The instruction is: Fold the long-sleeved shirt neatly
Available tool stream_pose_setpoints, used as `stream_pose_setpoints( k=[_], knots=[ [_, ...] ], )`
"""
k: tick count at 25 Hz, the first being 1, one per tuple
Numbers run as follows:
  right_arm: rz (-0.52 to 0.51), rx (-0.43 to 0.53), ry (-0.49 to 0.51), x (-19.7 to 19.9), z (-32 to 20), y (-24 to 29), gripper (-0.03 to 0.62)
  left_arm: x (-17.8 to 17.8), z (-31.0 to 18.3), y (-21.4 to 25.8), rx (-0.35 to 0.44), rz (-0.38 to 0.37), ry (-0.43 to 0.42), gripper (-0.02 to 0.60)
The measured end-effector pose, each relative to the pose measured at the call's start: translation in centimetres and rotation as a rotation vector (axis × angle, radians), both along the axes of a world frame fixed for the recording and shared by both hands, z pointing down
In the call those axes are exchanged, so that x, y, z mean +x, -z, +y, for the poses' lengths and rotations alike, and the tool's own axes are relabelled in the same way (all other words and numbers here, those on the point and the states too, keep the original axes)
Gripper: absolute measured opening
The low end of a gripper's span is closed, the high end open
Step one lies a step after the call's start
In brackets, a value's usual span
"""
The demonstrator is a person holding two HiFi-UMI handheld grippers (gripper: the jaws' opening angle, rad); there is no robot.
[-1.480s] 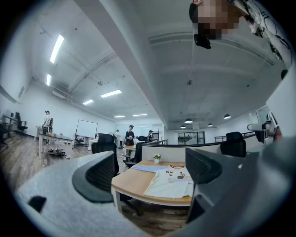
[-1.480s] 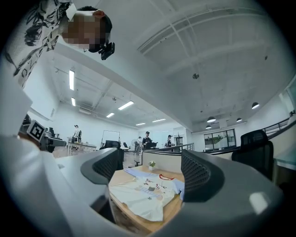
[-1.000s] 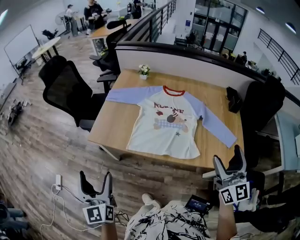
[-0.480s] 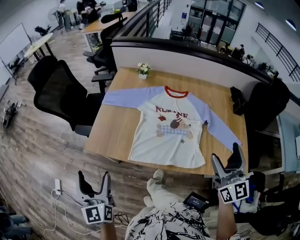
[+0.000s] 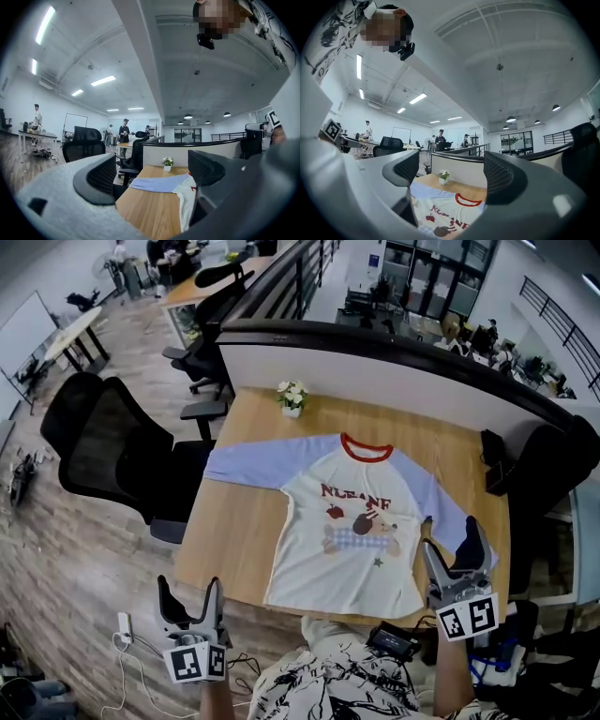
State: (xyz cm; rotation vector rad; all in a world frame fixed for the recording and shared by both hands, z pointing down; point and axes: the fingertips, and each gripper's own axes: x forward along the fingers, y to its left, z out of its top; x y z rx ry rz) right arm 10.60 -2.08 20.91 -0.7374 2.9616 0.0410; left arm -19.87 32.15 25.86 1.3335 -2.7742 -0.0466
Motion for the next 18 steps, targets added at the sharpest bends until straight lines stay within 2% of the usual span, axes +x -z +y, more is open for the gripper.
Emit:
stream_pose_setpoints(
  k=[7, 12, 18],
  knots=[
    [0.052, -0.014, 0.023, -3.9, -5.0, -1.6, 0.425, -3.7, -4.5, -1.5, -0.048, 0.037, 0.014, 0.468],
    [0.125, -0.008, 0.052, -7.0, -7.2, -3.3, 0.425, -6.4, -6.6, -3.2, -0.074, 0.068, 0.003, 0.468],
    [0.220, 0.026, 0.149, -13.9, -9.6, -4.9, 0.425, -11.2, -9.6, -6.6, -0.105, 0.111, -0.048, 0.468]
  ],
)
